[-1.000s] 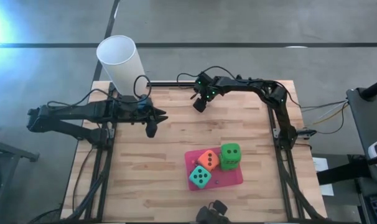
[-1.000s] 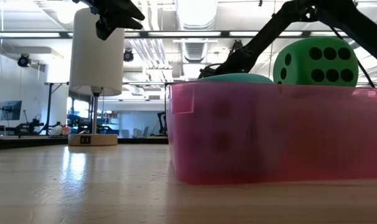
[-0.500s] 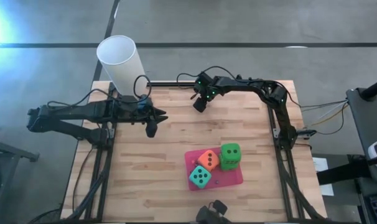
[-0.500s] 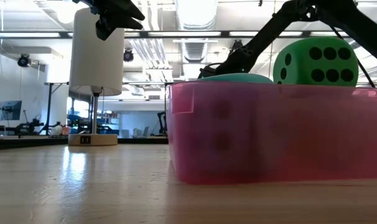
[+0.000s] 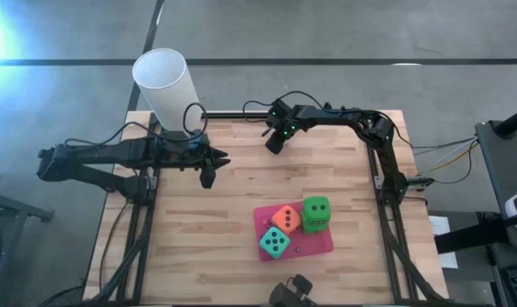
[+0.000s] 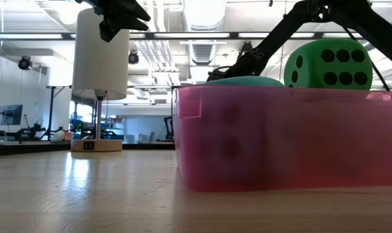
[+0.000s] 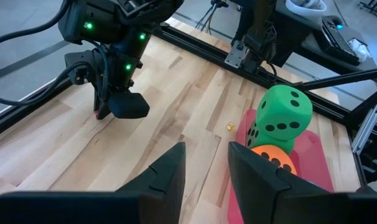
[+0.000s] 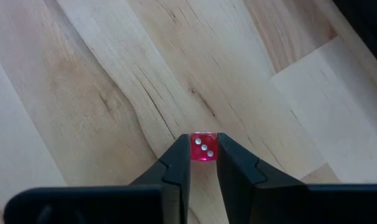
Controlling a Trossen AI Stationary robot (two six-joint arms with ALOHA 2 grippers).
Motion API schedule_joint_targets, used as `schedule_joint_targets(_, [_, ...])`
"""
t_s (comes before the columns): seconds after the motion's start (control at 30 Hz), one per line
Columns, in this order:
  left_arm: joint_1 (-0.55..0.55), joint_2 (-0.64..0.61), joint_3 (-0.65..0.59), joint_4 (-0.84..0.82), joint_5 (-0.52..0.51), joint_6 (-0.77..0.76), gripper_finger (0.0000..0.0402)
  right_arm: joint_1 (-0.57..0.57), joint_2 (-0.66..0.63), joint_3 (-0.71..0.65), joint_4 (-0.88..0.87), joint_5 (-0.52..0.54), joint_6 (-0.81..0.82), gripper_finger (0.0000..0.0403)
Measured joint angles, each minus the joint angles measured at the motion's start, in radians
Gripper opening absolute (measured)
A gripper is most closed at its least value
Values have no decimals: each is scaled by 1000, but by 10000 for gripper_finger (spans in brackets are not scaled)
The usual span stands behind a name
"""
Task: Pick & Place Dice
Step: Put the small red dice into the pink bin
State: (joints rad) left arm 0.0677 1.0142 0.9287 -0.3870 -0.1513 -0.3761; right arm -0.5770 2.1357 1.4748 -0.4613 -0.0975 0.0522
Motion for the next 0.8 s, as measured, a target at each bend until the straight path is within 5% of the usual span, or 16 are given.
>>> schedule_joint_targets(0.33, [0, 0, 0, 0, 0, -1, 127, -2, -28, -3, -10, 3, 0, 51])
schedule_joint_targets(0.8, [0, 0, 0, 0, 0, 2, 129, 125, -289, -2, -139, -10, -65, 50])
